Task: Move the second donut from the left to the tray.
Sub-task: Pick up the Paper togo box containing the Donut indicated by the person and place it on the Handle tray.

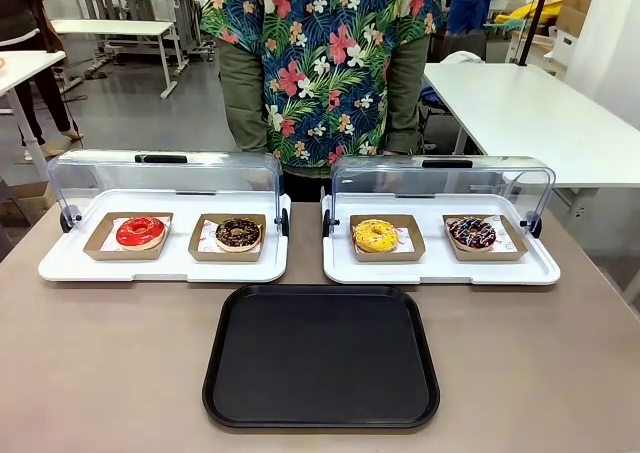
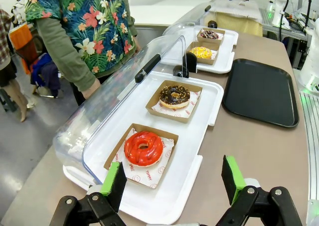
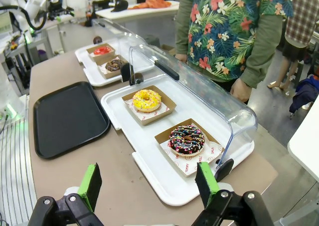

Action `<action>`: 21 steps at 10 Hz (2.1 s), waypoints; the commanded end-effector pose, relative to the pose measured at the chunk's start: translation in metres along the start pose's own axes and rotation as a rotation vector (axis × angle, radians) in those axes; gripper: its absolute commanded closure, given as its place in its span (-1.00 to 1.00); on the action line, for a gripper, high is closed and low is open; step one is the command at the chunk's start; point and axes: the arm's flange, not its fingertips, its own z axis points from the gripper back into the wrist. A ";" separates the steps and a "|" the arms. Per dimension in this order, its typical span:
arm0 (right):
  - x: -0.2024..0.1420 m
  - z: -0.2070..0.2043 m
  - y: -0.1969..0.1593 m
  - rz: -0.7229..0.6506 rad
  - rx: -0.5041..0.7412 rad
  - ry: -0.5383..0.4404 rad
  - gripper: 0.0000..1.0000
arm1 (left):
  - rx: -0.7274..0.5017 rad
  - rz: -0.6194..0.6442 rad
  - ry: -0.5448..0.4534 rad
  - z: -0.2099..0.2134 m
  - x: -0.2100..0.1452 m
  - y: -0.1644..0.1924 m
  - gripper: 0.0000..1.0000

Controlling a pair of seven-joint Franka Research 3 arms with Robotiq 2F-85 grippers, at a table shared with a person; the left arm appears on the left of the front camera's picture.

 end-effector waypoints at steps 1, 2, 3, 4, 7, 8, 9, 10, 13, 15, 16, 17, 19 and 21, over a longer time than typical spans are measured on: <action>0.001 0.000 -0.001 0.016 0.000 -0.020 -1.00 | -0.002 -0.005 0.000 0.001 0.001 0.000 -1.00; 0.001 0.000 -0.001 0.016 0.000 -0.020 -1.00 | -0.002 -0.005 0.000 0.001 0.001 0.000 -1.00; 0.001 0.000 -0.001 0.016 0.000 -0.020 -1.00 | -0.002 -0.005 0.000 0.001 0.001 0.000 -1.00; 0.001 0.000 -0.001 0.016 0.000 -0.020 -1.00 | -0.002 -0.005 0.000 0.001 0.001 0.000 -1.00; 0.001 0.000 -0.001 0.016 0.000 -0.020 -1.00 | -0.002 -0.005 0.000 0.001 0.001 0.000 -1.00; 0.001 0.000 -0.001 0.016 0.000 -0.020 -1.00 | -0.002 -0.005 0.000 0.001 0.001 0.000 -1.00; 0.001 0.000 -0.001 0.016 0.000 -0.020 -1.00 | -0.002 -0.005 0.000 0.001 0.001 0.000 -1.00; 0.001 0.000 -0.001 0.016 0.000 -0.020 -1.00 | -0.002 -0.005 0.000 0.001 0.001 0.000 -1.00; 0.001 0.000 -0.001 0.016 0.000 -0.020 -1.00 | -0.002 -0.005 0.000 0.001 0.001 0.000 -1.00; 0.001 0.000 -0.001 0.016 0.000 -0.020 -1.00 | -0.002 -0.005 0.000 0.001 0.001 0.000 -1.00; 0.001 0.000 -0.001 0.016 0.000 -0.020 -1.00 | -0.002 -0.005 0.000 0.001 0.001 0.000 -1.00; 0.001 0.000 -0.001 0.016 0.000 -0.020 -1.00 | -0.002 -0.005 0.000 0.001 0.001 0.000 -1.00; 0.001 0.000 -0.001 0.016 0.000 -0.020 -1.00 | -0.002 -0.005 0.000 0.001 0.001 0.000 -1.00; 0.001 0.000 -0.001 0.016 0.000 -0.020 -1.00 | -0.002 -0.005 0.000 0.001 0.001 0.000 -1.00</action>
